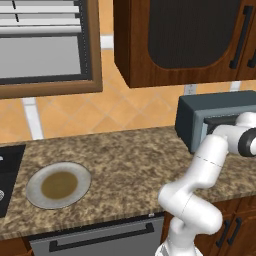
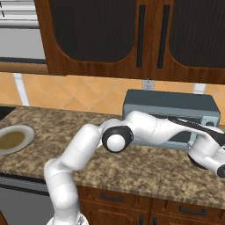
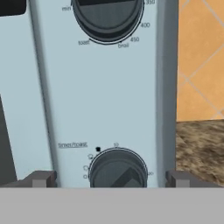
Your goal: Pick up the kebab skewer and baguette bread, and place them inside the toaster oven. Close the toaster oven door and start by setting the timer.
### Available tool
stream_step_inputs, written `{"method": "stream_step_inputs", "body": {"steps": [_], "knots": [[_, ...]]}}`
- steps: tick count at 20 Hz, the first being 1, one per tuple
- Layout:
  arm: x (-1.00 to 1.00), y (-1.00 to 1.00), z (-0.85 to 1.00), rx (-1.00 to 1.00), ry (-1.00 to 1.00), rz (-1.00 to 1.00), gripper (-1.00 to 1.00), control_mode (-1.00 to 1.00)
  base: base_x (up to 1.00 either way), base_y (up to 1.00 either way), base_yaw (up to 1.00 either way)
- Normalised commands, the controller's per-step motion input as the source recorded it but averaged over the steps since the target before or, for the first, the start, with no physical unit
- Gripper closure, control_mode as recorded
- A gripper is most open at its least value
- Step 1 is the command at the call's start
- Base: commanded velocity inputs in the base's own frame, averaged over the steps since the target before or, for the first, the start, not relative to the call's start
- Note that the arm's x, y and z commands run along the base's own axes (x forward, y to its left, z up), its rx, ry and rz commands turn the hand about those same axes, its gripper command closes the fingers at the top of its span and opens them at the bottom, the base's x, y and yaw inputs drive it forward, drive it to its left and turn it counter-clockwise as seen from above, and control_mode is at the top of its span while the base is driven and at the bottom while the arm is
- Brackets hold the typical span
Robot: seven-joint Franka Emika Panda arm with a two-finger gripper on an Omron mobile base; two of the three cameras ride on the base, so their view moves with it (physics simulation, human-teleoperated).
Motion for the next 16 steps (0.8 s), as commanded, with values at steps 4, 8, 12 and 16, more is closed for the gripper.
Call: {"method": "stream_step_inputs", "body": {"steps": [4,8,12,16], "knots": [[0.0,0.0,0.0,0.0,0.0,0.0,-1.0,-1.0,0.0,0.0,0.0],[0.03,0.0,0.0,0.0,0.0,0.0,-1.0,-1.0,0.0,0.0,0.0],[0.0,0.0,0.0,0.0,0.0,0.0,-1.0,-1.0,0.0,0.0,0.0],[0.0,0.0,0.0,0.0,0.0,0.0,-1.0,-1.0,0.0,0.0,0.0]]}}
